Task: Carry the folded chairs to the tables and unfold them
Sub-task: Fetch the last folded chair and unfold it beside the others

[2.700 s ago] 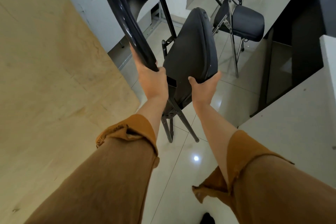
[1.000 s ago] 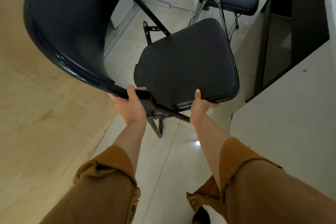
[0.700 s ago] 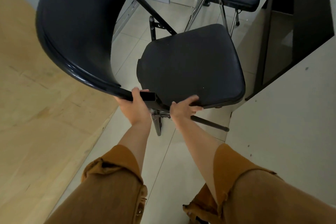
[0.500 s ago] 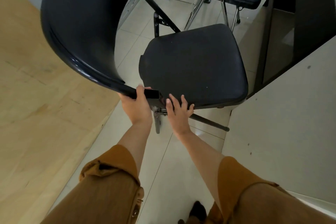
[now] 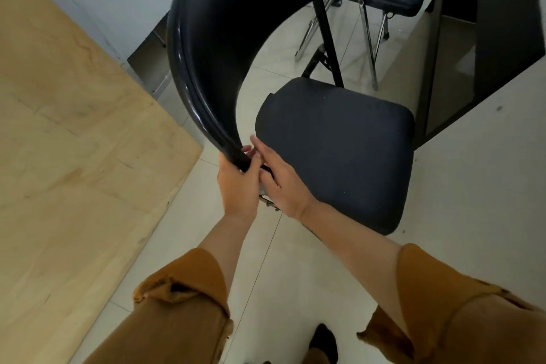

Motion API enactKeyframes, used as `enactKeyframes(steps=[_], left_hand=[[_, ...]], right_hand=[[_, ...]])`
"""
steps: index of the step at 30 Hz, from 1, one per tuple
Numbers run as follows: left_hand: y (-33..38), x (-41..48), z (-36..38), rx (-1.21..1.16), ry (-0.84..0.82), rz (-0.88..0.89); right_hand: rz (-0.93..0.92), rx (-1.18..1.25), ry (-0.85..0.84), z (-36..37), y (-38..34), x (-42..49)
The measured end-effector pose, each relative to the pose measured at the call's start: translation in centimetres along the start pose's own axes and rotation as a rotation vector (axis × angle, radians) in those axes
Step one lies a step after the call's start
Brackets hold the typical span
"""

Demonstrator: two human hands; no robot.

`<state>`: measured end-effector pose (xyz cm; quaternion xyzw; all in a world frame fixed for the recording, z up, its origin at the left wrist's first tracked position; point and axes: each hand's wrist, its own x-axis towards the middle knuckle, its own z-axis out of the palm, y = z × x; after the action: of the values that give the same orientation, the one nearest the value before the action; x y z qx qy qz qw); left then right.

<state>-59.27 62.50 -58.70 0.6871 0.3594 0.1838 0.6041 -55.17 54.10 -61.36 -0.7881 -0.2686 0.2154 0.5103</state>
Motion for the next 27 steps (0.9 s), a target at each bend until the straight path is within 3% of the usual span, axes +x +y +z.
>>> enactKeyframes(steps=[7, 11, 13, 15, 18, 20, 24, 27], left_hand=[[3.8, 2.3, -2.9, 0.121, -0.055, 0.156], [6.5, 2.7, -3.8, 0.132, 0.058, 0.346], [8.4, 3.5, -4.2, 0.272, 0.092, 0.528], [10.4, 4.6, -4.6, 0.593, 0.089, 0.696], [12.0, 6.1, -5.8, 1.022, -0.009, 0.92], [12.2, 6.4, -6.7, 1.103, -0.086, 1.01], [12.7, 6.3, -7.3, 1.225, -0.166, 1.004], [14.4, 7.0, -8.4, 1.333, -0.375, 1.071]], right_hand=[[-0.016, -0.205, 0.002, 0.6, -1.1, -0.5], [-0.14, -0.467, 0.159, 1.8, -3.2, 0.3], [-0.163, -0.421, 0.257, 2.7, -4.9, 1.5], [-0.181, -0.344, 0.372, 3.4, -6.9, 2.9], [-0.247, -0.226, 0.488, 4.0, -8.7, 4.7], [-0.252, -0.139, 0.467, 4.4, -9.0, 4.9], [-0.211, -0.086, 0.41, 4.2, -9.4, 4.5], [-0.112, -0.121, 0.338, 3.4, -10.3, 4.2]])
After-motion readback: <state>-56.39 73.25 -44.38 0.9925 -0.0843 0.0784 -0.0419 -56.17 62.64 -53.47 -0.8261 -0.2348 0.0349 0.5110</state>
